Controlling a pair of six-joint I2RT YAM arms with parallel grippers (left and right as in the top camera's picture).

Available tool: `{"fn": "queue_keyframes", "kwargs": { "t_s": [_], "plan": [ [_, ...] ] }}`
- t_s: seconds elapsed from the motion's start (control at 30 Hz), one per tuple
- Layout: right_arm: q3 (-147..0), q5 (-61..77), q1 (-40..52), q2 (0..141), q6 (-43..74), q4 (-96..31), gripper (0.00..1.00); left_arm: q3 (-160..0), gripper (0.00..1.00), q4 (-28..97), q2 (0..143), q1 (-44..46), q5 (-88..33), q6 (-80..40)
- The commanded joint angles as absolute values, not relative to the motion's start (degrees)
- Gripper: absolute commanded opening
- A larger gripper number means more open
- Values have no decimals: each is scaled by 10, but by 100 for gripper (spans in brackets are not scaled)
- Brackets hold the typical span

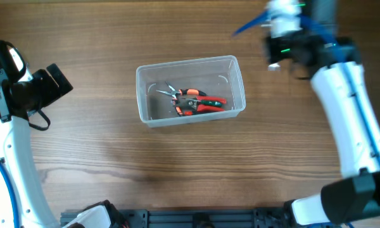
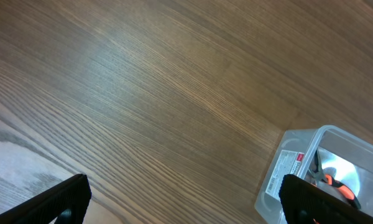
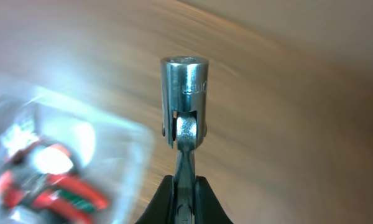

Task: Pack container
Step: 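Place the socket wrench into the container with the right gripper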

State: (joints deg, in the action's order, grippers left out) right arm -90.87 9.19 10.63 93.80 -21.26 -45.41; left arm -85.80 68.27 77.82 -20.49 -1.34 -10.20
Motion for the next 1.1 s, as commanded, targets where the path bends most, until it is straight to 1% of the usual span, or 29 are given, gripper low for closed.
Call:
{"fn": "queue_keyframes", "kwargs": {
  "t_s": [0.0, 0.03, 0.07, 0.1, 0.17, 0.23, 0.33, 0.53, 0.63, 0.73, 0.93, 1.07],
  "plan": [
    [-914, 126, 212, 938, -503, -467, 4, -867, 100, 685, 776, -208, -10, -109],
    [-914, 126, 240, 945, -571, -474, 5, -867, 100, 685, 776, -208, -10, -109],
    [-914, 126, 259, 954, -604, -476, 7, -866, 100, 685, 776, -208, -10, -109],
    [-914, 130, 274, 966, -620, -476, 16, -866, 100, 684, 776, -208, -10, -109],
    [-914, 150, 293, 994, -620, -477, 19, -866, 100, 684, 776, -208, -10, -109],
    [-914, 177, 299, 1025, -634, -484, 18, -866, 100, 684, 776, -208, -10, -109],
    [-914, 196, 299, 1084, -650, -499, 7, -867, 100, 684, 776, -208, -10, -109],
    [-914, 196, 299, 1154, -656, -512, 6, -866, 100, 685, 776, -208, -10, -109],
    [-915, 188, 299, 1149, -655, -494, 6, -866, 100, 685, 776, -208, -10, -109],
    [-916, 162, 299, 1131, -627, -469, 6, -867, 100, 685, 776, -208, -10, -109],
    [-916, 140, 296, 1106, -626, -456, 6, -866, 100, 686, 776, -208, -10, -109],
    [-916, 139, 296, 1099, -583, -446, 6, -866, 100, 691, 776, -207, -10, -107]
  ]
}}
